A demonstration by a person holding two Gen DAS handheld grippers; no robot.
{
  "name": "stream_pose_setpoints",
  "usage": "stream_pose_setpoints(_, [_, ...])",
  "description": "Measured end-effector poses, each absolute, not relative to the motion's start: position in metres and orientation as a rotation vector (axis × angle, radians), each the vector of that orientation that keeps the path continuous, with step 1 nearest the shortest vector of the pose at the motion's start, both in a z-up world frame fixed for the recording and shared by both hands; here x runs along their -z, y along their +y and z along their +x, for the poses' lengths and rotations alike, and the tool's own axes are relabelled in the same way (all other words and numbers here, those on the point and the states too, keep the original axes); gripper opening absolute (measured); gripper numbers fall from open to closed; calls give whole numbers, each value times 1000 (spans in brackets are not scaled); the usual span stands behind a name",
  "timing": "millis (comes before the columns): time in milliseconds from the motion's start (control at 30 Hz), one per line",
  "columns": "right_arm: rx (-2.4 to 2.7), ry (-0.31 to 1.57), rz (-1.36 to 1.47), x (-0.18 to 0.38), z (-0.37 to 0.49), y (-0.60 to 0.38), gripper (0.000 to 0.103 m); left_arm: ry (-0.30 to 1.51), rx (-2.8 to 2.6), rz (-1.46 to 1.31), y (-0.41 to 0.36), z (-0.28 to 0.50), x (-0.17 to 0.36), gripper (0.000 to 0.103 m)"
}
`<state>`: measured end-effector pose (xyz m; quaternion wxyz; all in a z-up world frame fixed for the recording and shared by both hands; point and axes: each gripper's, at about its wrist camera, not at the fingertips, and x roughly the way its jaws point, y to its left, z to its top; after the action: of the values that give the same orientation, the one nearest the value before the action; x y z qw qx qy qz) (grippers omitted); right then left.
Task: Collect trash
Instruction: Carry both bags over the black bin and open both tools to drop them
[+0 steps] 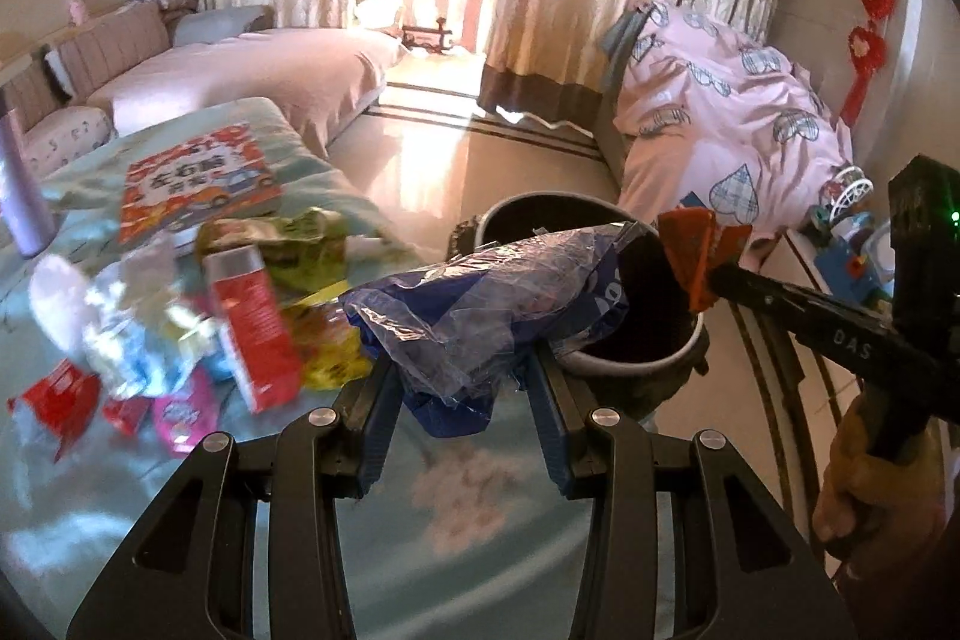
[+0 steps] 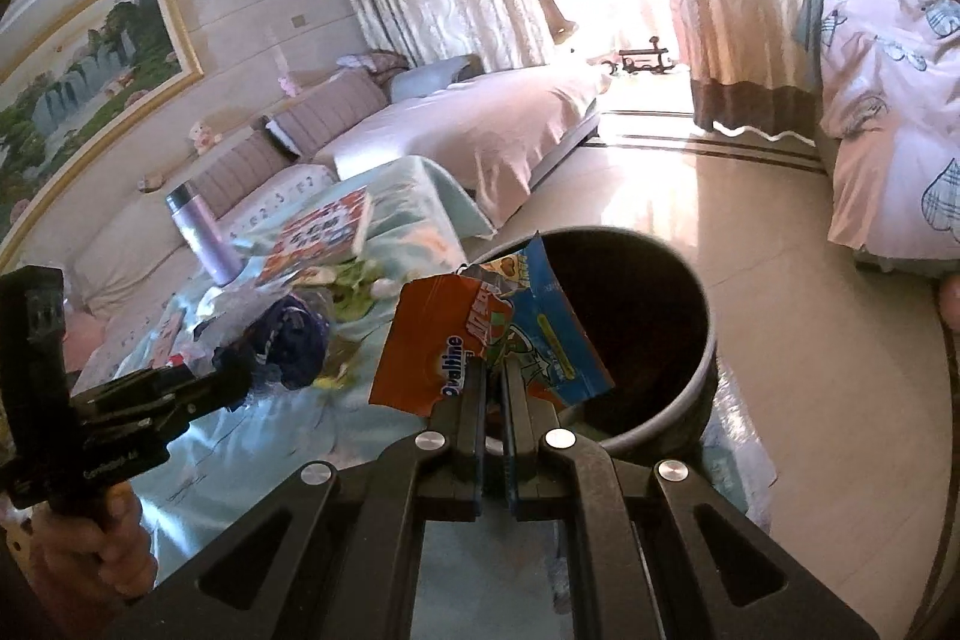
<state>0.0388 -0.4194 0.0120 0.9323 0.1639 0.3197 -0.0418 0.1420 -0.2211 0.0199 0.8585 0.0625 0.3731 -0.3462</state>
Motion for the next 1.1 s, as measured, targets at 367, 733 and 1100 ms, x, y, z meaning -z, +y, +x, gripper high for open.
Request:
stream_pose_setpoints(367, [120, 710, 362, 9, 63, -449, 4, 838, 740, 200, -278, 166, 0, 40])
stream_pose_setpoints(733, [131, 736, 356, 14, 73, -460, 6, 871, 749, 240, -308, 174, 12, 43])
stream_pose_setpoints(1100, [110, 723, 420, 11, 63, -463, 61, 883, 701, 235, -288, 163, 11, 82])
